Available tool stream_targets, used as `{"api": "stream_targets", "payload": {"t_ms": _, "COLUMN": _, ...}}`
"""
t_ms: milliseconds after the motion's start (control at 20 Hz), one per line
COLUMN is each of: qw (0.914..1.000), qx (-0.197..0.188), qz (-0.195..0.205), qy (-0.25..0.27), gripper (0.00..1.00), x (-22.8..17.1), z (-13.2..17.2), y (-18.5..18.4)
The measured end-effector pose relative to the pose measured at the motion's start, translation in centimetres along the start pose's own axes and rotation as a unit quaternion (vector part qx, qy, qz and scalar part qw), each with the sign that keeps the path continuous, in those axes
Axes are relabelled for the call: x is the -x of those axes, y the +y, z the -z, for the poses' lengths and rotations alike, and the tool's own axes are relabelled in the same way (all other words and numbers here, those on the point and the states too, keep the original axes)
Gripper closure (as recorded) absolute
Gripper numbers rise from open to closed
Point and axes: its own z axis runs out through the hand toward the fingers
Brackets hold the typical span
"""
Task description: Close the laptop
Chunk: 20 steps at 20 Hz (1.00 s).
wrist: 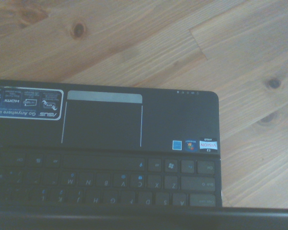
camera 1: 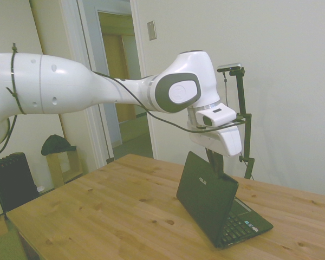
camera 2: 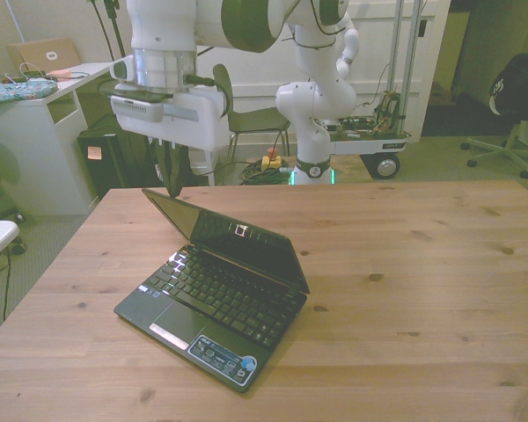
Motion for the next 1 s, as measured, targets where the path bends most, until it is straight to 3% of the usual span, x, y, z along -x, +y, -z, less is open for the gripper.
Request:
{"api": "stream_targets", "payload": {"t_ms": 300, "qw": 0.9999, "qx": 0.009, "qz": -0.008, "qy": 0.006, "gripper": 1.0, "x": -3.1, "z": -2.8, "y": 0.2}}
{"api": "stream_targets", "payload": {"t_ms": 600, "qw": 0.9999, "qx": 0.011, "qz": -0.011, "qy": 0.006, "gripper": 1.0, "x": -5.3, "z": -7.7, "y": 0.2}}
{"api": "stream_targets", "payload": {"t_ms": 1000, "qw": 0.9997, "qx": 0.018, "qz": -0.011, "qy": 0.009, "gripper": 1.0, "x": -6.3, "z": -13.4, "y": -0.4}}
